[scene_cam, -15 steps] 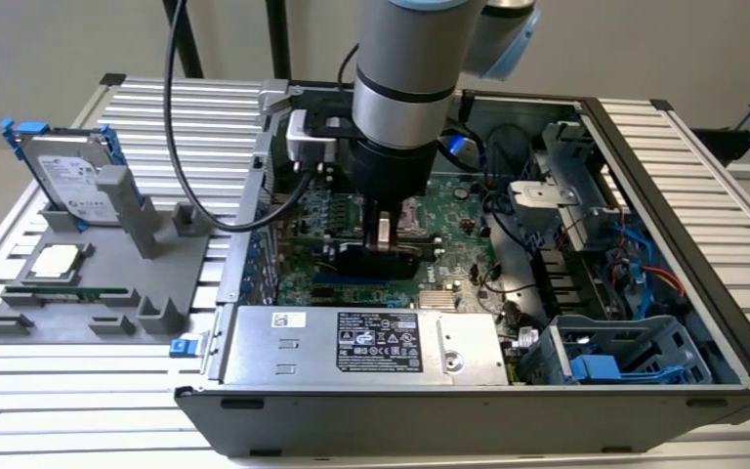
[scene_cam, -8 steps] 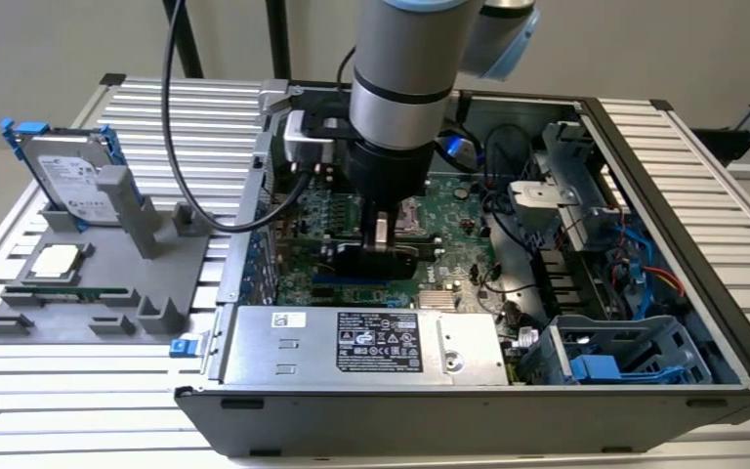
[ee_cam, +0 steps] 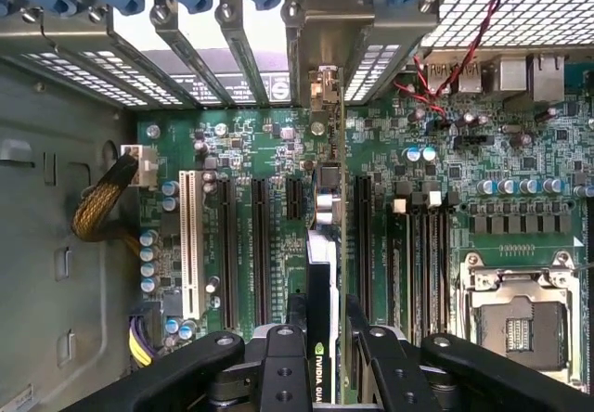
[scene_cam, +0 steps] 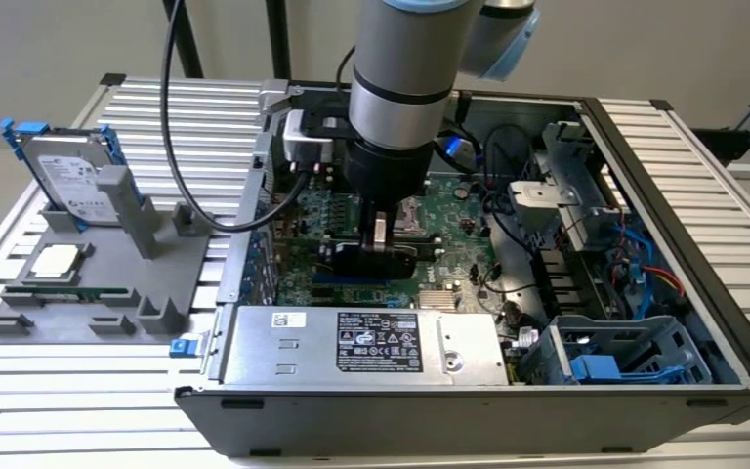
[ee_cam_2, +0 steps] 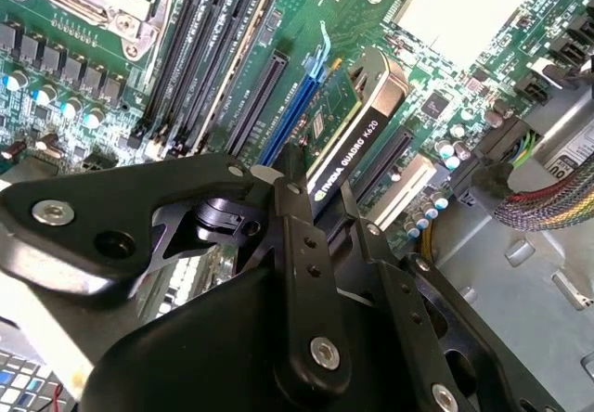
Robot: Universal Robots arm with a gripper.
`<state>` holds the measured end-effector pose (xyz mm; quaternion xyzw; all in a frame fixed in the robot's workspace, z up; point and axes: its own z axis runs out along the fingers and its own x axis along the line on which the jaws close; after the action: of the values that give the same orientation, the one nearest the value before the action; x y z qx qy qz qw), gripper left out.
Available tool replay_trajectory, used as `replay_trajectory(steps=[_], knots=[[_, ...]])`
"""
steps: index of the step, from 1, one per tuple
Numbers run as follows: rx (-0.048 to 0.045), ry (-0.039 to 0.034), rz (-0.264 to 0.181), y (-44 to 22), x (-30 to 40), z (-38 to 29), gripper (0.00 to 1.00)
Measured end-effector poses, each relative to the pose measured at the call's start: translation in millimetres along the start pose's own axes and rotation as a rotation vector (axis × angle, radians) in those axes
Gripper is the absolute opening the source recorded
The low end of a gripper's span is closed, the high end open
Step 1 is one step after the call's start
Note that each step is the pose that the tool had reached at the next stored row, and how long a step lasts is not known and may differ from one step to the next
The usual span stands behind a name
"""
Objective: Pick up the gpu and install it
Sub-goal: 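Insert the gpu into the slot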
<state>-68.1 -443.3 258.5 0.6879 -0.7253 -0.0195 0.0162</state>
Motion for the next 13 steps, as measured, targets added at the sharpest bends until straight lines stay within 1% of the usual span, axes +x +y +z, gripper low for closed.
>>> replay_trajectory(steps=[3,13], knots=[[-0.0003,-0.0007,0.000,0.1,0.0,-1.5,0.00],[-0.0004,-0.0012,0.000,1.9,0.1,-1.1,0.00]])
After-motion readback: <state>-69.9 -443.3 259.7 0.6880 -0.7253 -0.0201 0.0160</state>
